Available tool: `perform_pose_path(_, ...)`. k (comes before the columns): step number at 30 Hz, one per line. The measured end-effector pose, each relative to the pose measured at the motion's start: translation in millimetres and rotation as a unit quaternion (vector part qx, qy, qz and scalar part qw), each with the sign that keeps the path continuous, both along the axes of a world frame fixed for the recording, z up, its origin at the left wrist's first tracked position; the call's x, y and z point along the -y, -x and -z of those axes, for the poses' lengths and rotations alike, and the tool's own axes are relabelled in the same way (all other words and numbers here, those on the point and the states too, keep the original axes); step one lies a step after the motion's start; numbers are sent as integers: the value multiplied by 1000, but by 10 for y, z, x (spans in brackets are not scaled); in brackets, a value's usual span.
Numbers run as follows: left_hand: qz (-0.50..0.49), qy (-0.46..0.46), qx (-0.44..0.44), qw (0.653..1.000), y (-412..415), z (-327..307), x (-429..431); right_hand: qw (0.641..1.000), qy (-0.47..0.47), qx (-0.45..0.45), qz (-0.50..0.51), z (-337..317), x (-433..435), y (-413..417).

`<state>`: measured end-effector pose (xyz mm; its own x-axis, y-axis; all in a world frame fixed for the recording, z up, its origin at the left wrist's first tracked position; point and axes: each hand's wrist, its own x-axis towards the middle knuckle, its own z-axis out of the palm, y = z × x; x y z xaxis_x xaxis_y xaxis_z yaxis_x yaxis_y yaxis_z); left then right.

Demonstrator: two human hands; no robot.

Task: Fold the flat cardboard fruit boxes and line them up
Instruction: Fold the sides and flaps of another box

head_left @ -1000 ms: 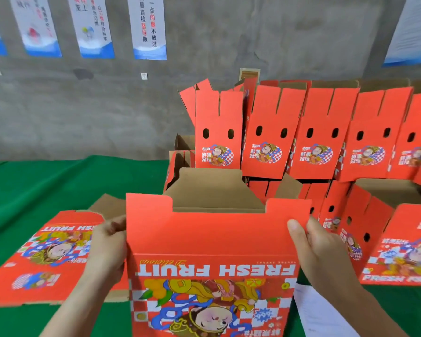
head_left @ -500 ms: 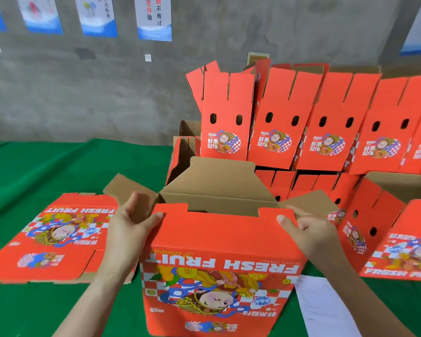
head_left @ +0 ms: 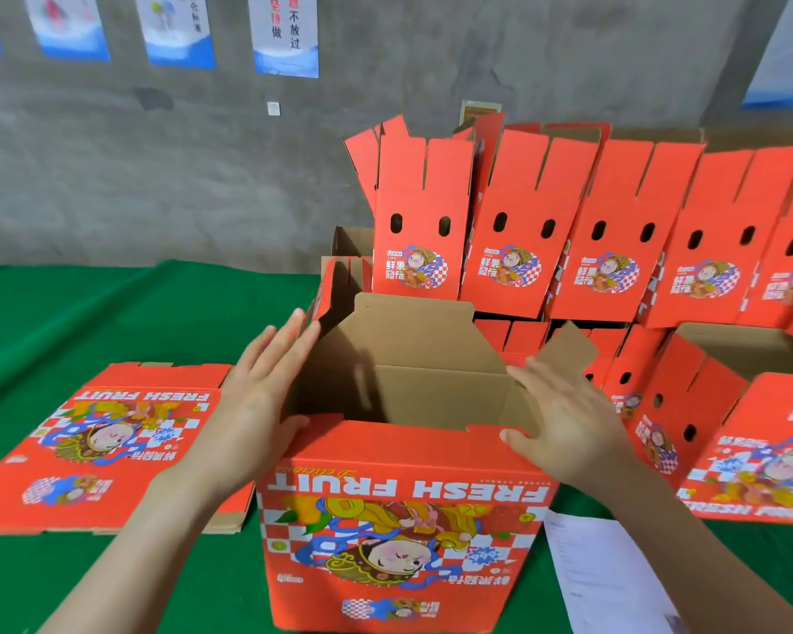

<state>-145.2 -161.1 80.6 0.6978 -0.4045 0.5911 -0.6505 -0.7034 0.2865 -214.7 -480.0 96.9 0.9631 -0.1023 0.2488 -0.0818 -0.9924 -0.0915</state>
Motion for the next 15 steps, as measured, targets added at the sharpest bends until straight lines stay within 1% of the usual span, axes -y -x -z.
perform_pose_path(1, 28, -3, 6, 1000, -16, -3, -3, 999, 47, -11, -5, -36, -12, -28)
perform_pose_path(2, 56, 0, 3, 998, -22, -6, 0, 997, 70, -20, -13, -58, -27, -60)
perform_pose_path(4, 97, 18, -38, 994, -19, -2, 12, 996, 86, -25, -22, -79, -52, -99)
perform_pose_path(6, 108, 30, -94, 989, -17, -10, 5, 995, 89, -15, -39, -54, -64, -105)
perform_pose_path(8, 90, 13, -106, 990, -48, -52, -10, 996, 75, 4, -54, -27, -64, -100)
perform_pose_path(11, 42, -42, -103, 993, -168, -165, 64, 994, 39, 39, -93, 15, -49, -101)
perform_pose_path(15, -24, -152, -139, 978, -348, -256, 267, 977, -50, 121, -166, 78, -31, -34)
